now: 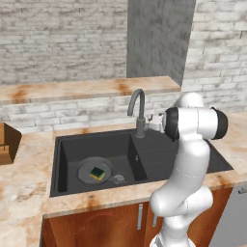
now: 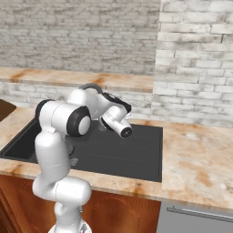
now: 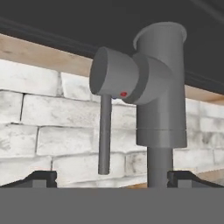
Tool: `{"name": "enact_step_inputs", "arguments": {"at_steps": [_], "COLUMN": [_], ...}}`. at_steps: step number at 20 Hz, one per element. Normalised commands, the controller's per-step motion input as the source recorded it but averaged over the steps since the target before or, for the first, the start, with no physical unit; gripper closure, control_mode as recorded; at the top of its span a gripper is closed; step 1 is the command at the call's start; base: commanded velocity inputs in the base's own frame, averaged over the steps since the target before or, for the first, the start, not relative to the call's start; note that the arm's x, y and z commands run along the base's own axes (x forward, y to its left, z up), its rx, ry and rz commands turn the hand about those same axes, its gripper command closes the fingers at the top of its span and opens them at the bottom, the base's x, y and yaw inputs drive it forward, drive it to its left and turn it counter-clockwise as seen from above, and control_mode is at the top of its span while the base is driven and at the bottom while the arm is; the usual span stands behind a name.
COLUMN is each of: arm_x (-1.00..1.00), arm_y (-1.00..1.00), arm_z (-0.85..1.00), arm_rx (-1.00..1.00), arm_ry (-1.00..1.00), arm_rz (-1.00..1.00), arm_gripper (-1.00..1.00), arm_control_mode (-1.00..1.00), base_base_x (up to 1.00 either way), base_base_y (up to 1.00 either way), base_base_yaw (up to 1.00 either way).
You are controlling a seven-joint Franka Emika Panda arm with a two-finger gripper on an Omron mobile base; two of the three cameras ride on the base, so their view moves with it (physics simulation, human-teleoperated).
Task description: Pick the pan and sponge and place them into the sink. Then turn on the water.
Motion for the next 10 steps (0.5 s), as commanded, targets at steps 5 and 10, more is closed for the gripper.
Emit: {"name": "enact_step_inputs", "arguments": {"at_steps": [5,10], "arm_x": [0.46,0.42], "arm_y": [0.0,0.0], "arm_z": [-0.21,-0.28], "arm_rx": [0.0,0.0], "arm_ry": [0.0,0.01], "arm_rz": [-0.02,-0.03], "arm_gripper": [-1.0,-1.0], "arm_control_mode": [-1.0,-1.0], "base_base_x": [0.0,0.0], "base_base_y": [0.0,0.0], "base_base_yaw": [0.0,0.0]}}
